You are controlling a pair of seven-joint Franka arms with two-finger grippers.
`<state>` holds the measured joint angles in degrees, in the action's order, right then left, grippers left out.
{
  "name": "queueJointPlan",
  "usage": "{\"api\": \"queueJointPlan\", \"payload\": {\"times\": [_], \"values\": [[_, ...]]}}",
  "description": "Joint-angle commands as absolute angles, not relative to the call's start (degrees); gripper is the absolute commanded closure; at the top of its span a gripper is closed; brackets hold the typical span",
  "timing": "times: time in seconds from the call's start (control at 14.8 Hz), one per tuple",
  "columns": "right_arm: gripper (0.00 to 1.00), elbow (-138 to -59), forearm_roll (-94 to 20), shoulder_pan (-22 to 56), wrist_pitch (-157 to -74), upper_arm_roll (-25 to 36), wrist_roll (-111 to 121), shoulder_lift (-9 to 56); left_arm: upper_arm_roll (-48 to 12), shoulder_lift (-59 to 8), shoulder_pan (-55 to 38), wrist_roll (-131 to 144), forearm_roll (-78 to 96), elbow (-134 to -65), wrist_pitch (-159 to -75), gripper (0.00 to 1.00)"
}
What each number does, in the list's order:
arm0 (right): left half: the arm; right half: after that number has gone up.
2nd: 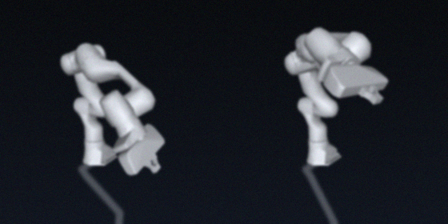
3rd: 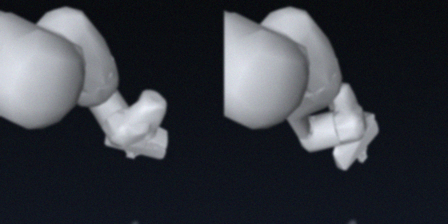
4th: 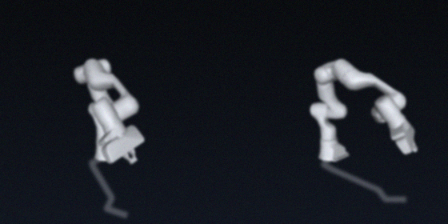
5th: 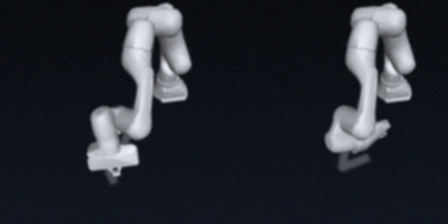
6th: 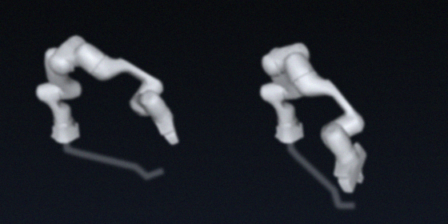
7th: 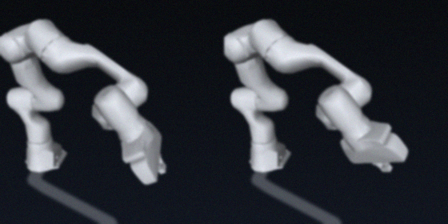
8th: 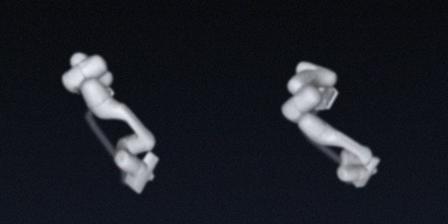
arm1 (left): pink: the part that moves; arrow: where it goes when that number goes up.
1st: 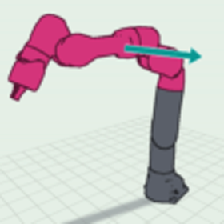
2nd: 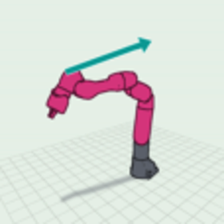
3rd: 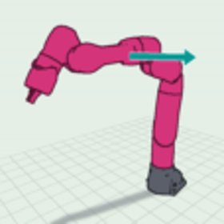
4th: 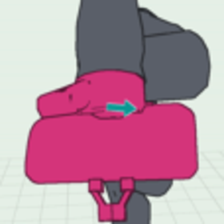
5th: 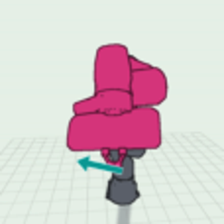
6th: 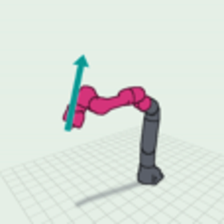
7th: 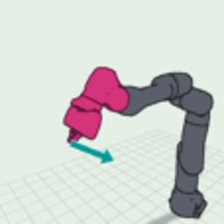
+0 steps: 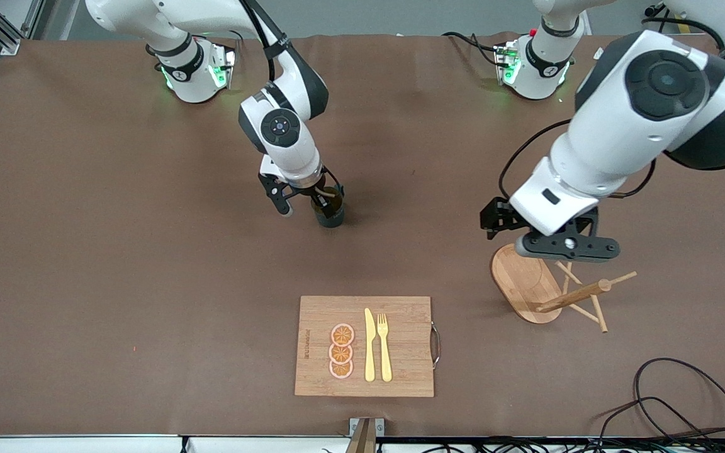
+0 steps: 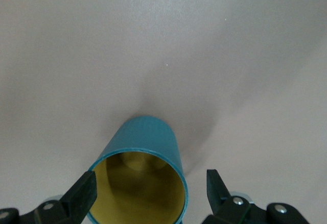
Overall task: Transfer cup from left to right arm and place
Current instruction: 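Withdraw the left gripper to rest while the right gripper holds the mug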
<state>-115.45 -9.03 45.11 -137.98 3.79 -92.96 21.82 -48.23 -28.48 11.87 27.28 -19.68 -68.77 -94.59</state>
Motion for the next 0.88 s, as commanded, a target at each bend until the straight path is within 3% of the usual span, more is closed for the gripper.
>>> {"api": "queueJointPlan", "payload": {"times": [0.0, 0.34, 0.81], "values": [[0.04, -116.0, -9.1, 46.1, -137.9, 4.5, -94.0, 22.7, -32.7, -21.5, 5.6, 18.1, -9.2, -69.2, -93.5, 0.00], [0.00, -115.8, -9.1, 45.8, -137.2, 4.9, -94.0, 22.0, -17.1, -15.0, 2.6, 3.8, -1.2, -73.6, -93.3, 0.00], [0.00, -115.5, -7.5, 46.0, -133.5, 5.0, -94.0, 20.5, -7.5, -6.2, -1.3, 0.7, 1.5, -81.8, -90.6, 0.00]]}}
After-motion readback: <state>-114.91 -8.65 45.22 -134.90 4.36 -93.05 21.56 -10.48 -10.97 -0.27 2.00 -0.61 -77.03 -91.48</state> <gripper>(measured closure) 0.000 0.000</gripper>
